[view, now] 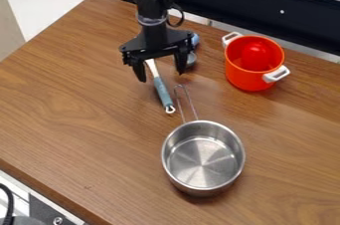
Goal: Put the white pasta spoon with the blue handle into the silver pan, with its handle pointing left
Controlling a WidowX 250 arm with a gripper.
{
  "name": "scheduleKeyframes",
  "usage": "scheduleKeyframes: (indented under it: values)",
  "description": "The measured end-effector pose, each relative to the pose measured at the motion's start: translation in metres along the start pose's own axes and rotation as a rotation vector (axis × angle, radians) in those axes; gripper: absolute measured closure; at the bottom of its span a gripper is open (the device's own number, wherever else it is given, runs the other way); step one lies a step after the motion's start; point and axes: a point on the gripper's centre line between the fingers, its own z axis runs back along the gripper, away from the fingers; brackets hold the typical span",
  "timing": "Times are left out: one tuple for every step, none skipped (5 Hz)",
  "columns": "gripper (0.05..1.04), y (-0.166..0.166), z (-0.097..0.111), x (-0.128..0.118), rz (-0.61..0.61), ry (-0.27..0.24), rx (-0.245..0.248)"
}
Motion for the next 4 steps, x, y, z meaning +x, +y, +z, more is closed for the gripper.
scheduleKeyframes:
  values:
    - [0.084,0.002,-0.004,-0.001,0.001,0.009,0.006]
    - [0.129,0.005,-0.011,-0.003,-0.008,0.019,0.017]
    - [0.312,0.008,-0.016,-0.005,-0.006,0.039,0.011]
    - [0.325,0.009,-0.019,-0.003,-0.011,0.027,0.026]
